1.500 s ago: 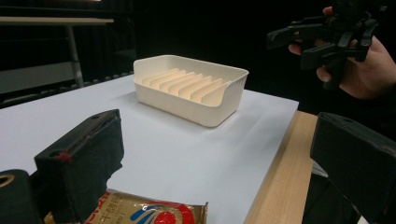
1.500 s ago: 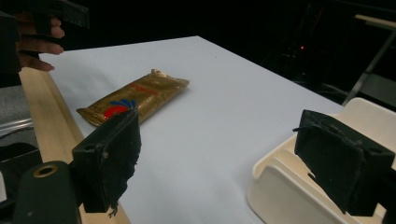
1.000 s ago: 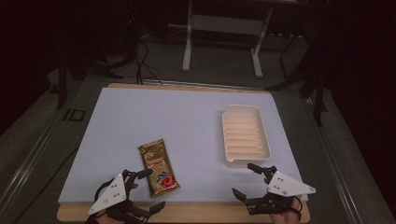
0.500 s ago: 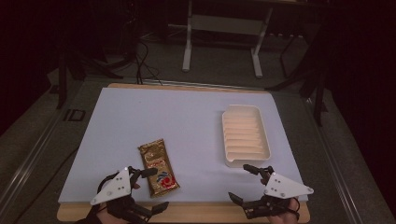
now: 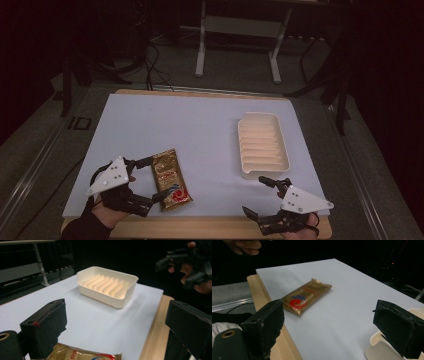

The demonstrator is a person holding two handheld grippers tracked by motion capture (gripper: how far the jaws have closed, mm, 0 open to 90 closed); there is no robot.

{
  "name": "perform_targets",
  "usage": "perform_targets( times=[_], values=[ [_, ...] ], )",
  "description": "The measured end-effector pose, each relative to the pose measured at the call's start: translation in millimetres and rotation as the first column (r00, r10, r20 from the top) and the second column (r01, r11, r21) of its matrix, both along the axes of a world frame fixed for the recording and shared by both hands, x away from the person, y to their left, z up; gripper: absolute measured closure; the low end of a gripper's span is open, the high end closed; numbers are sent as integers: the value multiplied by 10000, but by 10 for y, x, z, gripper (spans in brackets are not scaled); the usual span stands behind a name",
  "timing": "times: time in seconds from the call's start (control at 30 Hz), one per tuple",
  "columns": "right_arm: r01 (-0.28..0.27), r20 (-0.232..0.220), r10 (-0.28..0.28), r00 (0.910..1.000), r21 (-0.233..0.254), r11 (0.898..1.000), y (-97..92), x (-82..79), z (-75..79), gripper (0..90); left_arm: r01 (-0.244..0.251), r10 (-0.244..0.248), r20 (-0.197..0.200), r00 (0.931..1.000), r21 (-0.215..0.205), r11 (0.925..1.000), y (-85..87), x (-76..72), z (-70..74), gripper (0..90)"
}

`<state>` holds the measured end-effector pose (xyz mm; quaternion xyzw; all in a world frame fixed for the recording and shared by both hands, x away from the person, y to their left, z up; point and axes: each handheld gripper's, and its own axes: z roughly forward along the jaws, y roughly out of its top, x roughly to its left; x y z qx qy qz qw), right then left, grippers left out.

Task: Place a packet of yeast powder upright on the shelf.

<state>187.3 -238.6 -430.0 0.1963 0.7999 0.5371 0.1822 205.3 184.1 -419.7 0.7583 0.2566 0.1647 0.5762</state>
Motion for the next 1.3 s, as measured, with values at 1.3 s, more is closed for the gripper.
perform_targets(
  times=[1.3],
  values=[
    [-92, 140, 90, 9999, 95, 9999, -15, -17, -2, 118, -1985, 2202, -1646, 9615, 1384, 9703, 329, 985, -846, 147]
  ],
)
